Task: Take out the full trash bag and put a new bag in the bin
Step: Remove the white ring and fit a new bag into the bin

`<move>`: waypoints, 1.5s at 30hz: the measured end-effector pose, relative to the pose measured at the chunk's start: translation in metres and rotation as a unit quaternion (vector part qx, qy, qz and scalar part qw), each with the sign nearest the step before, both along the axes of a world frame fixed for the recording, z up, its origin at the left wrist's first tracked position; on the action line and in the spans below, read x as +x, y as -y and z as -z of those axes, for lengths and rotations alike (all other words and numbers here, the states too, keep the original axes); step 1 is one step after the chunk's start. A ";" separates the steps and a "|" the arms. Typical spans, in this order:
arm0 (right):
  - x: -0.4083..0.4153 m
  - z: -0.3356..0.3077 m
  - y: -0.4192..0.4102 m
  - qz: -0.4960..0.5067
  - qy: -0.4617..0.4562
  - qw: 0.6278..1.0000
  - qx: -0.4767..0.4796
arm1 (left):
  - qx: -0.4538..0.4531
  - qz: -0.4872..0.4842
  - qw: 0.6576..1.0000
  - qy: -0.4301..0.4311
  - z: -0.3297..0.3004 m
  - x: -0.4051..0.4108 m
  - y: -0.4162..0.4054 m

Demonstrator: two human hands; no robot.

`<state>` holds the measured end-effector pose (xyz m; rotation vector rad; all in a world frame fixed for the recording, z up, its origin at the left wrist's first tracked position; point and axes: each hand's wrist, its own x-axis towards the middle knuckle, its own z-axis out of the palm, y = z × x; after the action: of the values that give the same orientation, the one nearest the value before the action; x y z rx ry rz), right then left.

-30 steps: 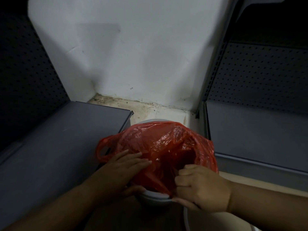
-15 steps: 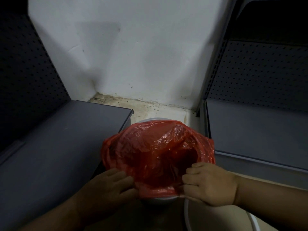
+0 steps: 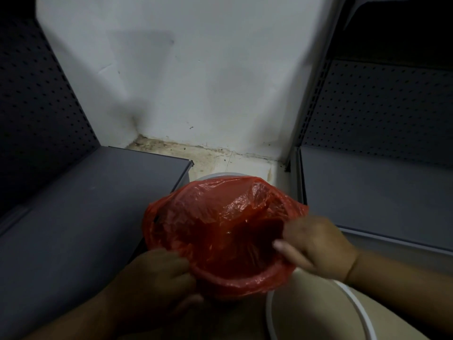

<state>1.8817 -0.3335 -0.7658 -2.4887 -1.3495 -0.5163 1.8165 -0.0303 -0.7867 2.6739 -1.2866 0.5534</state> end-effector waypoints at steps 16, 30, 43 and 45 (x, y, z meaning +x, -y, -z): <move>0.062 0.019 -0.035 0.361 -0.482 0.768 0.217 | -0.390 -0.437 0.710 -0.391 0.006 0.076 0.026; 0.081 0.004 -0.061 0.267 -0.180 0.936 -0.140 | -0.067 -0.385 0.887 -0.245 0.007 0.120 0.035; 0.116 0.014 -0.076 0.289 -0.276 0.916 -0.029 | -0.209 -0.355 0.858 -0.306 0.007 0.153 0.031; 0.120 0.013 -0.078 0.299 -0.291 0.908 -0.024 | -0.232 -0.360 0.847 -0.316 0.005 0.155 0.030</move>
<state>2.0022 -0.2552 -0.7784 -2.7472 -0.3739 0.1706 1.9718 -0.0606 -0.7921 2.4781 0.0516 -0.0100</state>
